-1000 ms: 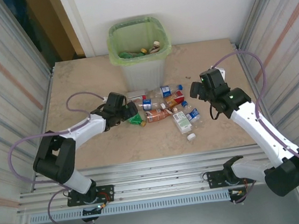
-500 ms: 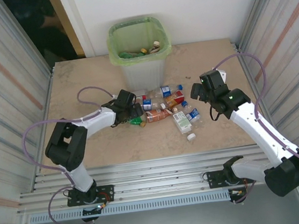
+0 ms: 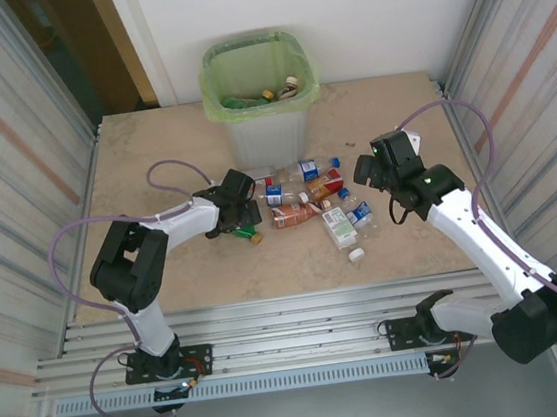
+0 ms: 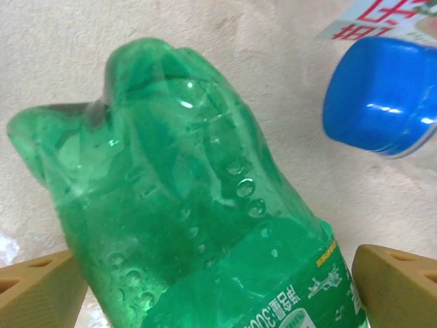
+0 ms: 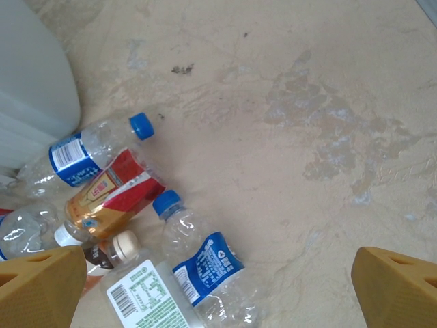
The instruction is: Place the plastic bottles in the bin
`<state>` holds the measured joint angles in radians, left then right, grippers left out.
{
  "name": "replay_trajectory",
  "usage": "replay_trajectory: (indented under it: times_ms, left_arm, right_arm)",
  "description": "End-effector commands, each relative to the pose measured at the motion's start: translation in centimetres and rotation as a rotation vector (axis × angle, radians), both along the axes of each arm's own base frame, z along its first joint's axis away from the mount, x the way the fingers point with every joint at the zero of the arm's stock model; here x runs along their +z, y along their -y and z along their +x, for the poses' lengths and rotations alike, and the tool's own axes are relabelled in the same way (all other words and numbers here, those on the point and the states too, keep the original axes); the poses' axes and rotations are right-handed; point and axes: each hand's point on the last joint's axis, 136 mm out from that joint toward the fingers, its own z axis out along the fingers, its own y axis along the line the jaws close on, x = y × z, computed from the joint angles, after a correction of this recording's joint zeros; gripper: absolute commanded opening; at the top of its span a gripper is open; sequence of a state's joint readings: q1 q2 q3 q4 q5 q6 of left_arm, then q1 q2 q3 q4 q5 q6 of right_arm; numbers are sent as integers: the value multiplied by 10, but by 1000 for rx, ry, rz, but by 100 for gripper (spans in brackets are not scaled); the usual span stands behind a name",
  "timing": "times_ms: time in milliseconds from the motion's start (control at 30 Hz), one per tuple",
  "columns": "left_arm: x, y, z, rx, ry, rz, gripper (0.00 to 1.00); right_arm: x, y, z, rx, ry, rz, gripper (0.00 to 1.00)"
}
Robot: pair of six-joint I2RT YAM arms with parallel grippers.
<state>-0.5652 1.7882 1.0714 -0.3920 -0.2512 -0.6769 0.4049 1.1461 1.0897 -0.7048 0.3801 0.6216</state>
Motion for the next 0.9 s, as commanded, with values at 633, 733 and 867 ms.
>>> replay_trajectory:
  times_ms: [633, 733, 867]
  left_arm:
    - [-20, -35, -6, 27, -60, 99, 86]
    - [-21, -33, -6, 25, -59, 84, 77]
    - [-19, -32, -6, 26, -54, 66, 66]
  right_arm:
    - [-10, -2, 3, -25, -19, 35, 98]
    - [-11, -4, 4, -20, -23, 41, 98]
    - [-11, -5, 4, -20, -25, 46, 98]
